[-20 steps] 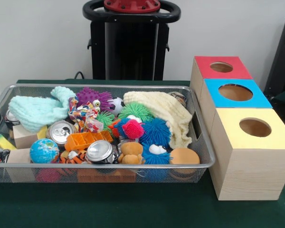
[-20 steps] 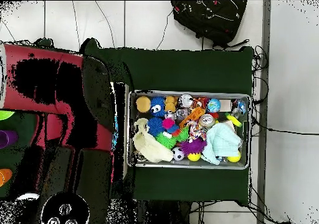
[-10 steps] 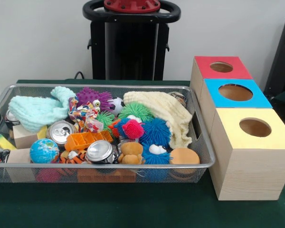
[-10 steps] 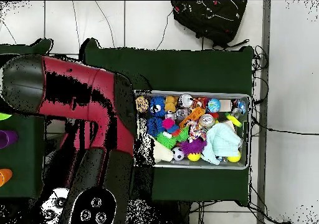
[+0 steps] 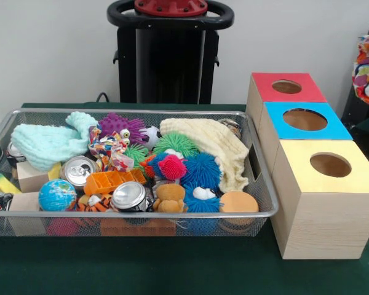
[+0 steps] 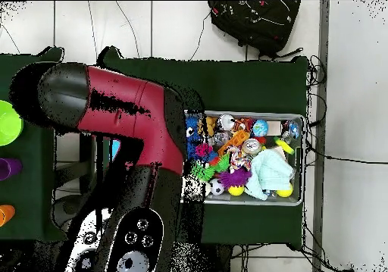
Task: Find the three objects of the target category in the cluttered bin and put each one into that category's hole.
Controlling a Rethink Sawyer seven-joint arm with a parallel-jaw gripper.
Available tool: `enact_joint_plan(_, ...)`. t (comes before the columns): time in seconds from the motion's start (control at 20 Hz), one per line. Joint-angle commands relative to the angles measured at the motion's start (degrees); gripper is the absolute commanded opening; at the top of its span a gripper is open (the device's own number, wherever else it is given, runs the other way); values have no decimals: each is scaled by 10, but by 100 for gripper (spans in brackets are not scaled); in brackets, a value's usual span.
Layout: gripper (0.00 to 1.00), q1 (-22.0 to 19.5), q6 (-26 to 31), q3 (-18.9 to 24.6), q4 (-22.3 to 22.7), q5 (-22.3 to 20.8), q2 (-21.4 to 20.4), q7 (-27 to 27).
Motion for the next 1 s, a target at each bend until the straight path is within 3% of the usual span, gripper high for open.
enact_joint_plan(0.05,0,-18,-10,79,67,-29,45,45)
enact_joint_plan(1.0,0,-23,-49,90,53,-37,79,56)
